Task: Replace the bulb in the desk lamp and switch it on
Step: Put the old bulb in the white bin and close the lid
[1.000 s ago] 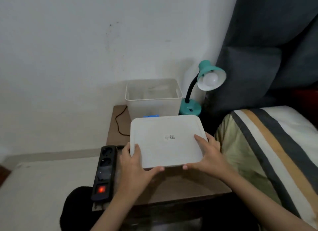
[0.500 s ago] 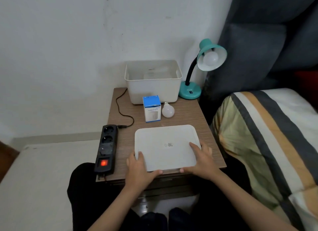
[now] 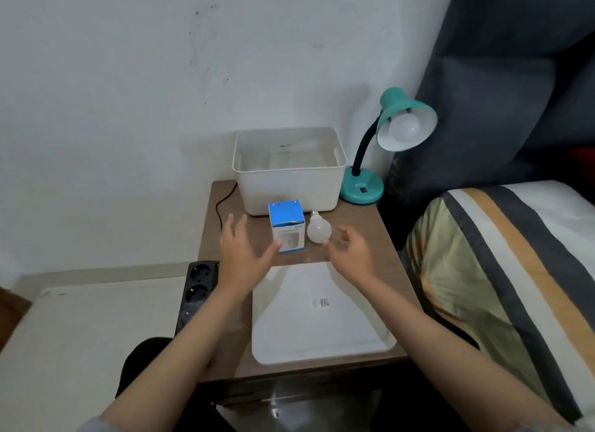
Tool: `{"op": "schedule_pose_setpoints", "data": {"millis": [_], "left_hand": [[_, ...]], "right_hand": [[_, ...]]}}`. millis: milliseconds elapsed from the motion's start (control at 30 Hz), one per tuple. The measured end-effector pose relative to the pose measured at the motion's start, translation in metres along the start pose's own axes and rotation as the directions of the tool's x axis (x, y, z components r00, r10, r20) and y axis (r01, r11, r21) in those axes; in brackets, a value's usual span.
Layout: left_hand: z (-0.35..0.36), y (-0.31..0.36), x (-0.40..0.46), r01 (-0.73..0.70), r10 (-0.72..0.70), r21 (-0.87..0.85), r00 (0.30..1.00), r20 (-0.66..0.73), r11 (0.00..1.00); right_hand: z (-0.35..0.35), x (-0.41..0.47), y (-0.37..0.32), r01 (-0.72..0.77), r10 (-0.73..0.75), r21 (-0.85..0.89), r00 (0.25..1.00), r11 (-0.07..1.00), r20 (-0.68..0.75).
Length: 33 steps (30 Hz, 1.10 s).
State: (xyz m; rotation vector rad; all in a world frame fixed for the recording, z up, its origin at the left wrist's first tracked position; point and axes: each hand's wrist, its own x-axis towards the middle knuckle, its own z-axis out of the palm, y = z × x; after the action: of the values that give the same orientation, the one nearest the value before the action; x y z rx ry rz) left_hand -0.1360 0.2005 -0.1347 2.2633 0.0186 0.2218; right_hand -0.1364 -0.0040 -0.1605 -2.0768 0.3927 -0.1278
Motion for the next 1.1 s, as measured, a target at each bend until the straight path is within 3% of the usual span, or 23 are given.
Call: {"op": "schedule_pose_setpoints", "data": {"millis": [167,267,433,567,667,833,933,1100], "left_hand": [[-0.002,0.012,0.065,-0.030,0.029,-0.017,0.999,-0.038,0.999],[0.000,0.016,0.096,-0.034,0.036,0.028,0.999,-0.039,0.999],[0.002,0.018,0.124,0.060,-0.068,-0.086,0.993,-0.100,0.995],[0.006,0.018,0.136,0.037,-0.044,-0.055,0.992,-0.115,0.998],[0.011,0.013,0.140,0.016,-0.021,-0.037,0.991,-0.135,0.999],[0.015,0.002,0.146,0.002,-0.012,-0.072,0.989,-0.145,0.997],[0.015,0.002,0.148,0.025,-0.040,-0.090,0.986,-0.161,0.996],[0.017,0.001,0.152,0.040,-0.061,-0.114,0.981,-0.186,0.993]], "right_hand": [[0.025,0.041,-0.010,-0.216,0.222,0.132,0.975,0.968,-0.033],[0.036,0.056,-0.011,-0.276,0.287,0.156,0.957,0.948,-0.051],[0.046,0.065,-0.009,-0.319,0.338,0.180,0.937,0.931,-0.086],[0.029,0.054,-0.010,-0.182,0.206,0.164,0.969,0.969,-0.139],[0.005,0.042,-0.022,0.045,-0.015,0.150,0.980,0.988,-0.200],[-0.027,0.057,-0.070,0.392,-0.345,0.118,0.892,0.913,-0.292],[-0.024,0.098,-0.096,0.436,-0.418,0.014,0.870,0.900,-0.261],[0.001,0.171,-0.119,0.320,-0.323,-0.241,0.946,0.916,0.026]]}}
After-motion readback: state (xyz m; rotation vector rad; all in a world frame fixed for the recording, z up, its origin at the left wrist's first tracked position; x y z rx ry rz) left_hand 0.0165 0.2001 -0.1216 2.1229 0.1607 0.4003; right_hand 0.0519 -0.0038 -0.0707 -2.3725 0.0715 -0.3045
